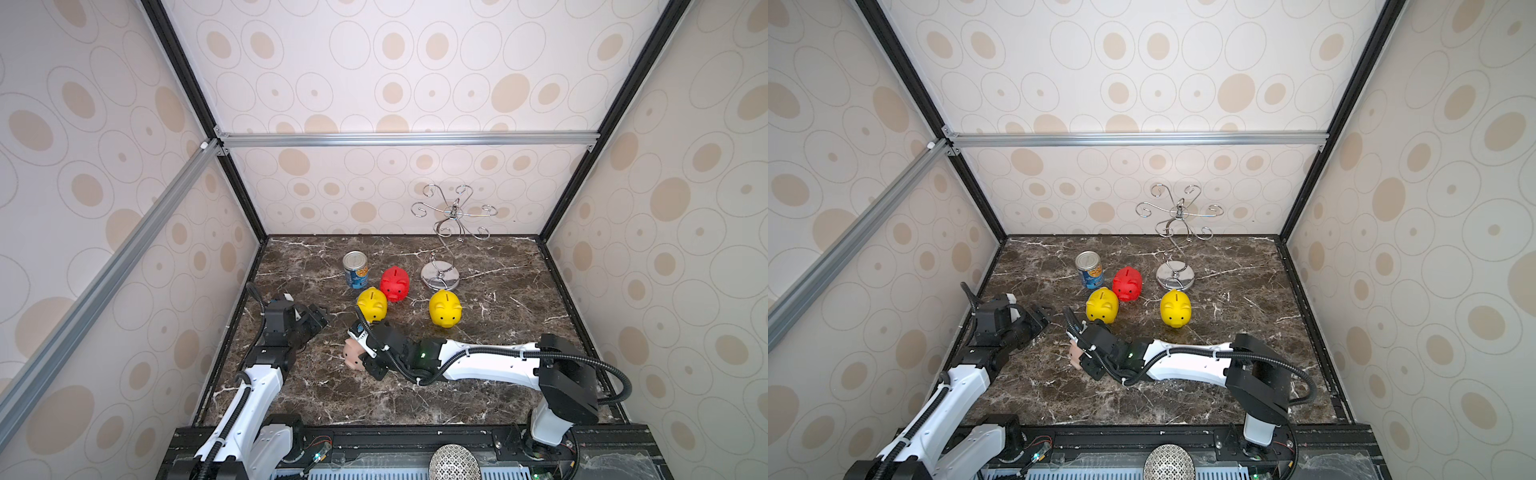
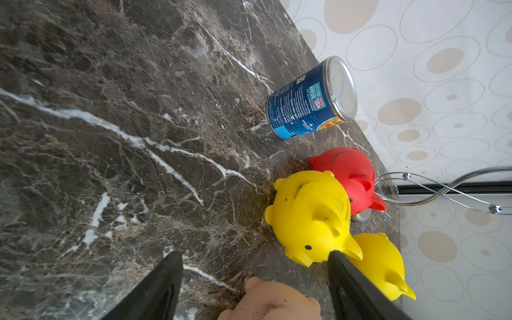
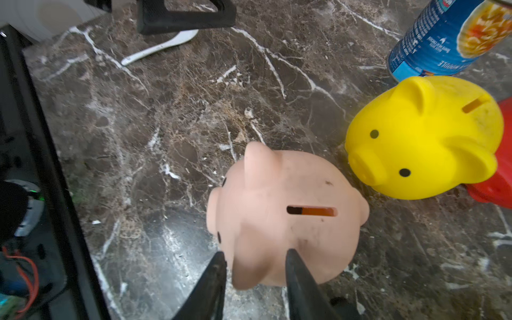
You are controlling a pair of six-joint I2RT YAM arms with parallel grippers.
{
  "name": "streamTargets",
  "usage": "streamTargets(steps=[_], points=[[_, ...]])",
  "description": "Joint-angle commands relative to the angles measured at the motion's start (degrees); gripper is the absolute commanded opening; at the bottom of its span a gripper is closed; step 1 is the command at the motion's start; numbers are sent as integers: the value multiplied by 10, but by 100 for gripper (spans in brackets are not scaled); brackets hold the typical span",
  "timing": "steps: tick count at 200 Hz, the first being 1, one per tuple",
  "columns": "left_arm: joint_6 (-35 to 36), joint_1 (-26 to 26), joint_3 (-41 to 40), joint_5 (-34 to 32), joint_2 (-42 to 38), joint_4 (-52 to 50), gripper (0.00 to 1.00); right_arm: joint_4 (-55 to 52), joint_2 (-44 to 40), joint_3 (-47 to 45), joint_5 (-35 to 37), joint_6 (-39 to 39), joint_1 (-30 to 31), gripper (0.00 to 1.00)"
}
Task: Open piggy banks
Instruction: Adjust the piggy bank at the center of the board.
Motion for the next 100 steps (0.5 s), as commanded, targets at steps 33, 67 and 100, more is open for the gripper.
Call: streamTargets(steps=[33, 67, 100], points=[[27, 6, 14, 9, 9, 28, 83, 3, 20, 19, 18, -50, 4, 28], [28, 6, 12, 13, 15, 34, 83, -17, 30, 27, 32, -70, 4, 24], [29, 6, 11, 13, 17, 39, 84, 3, 14, -6, 6, -78, 6, 21]])
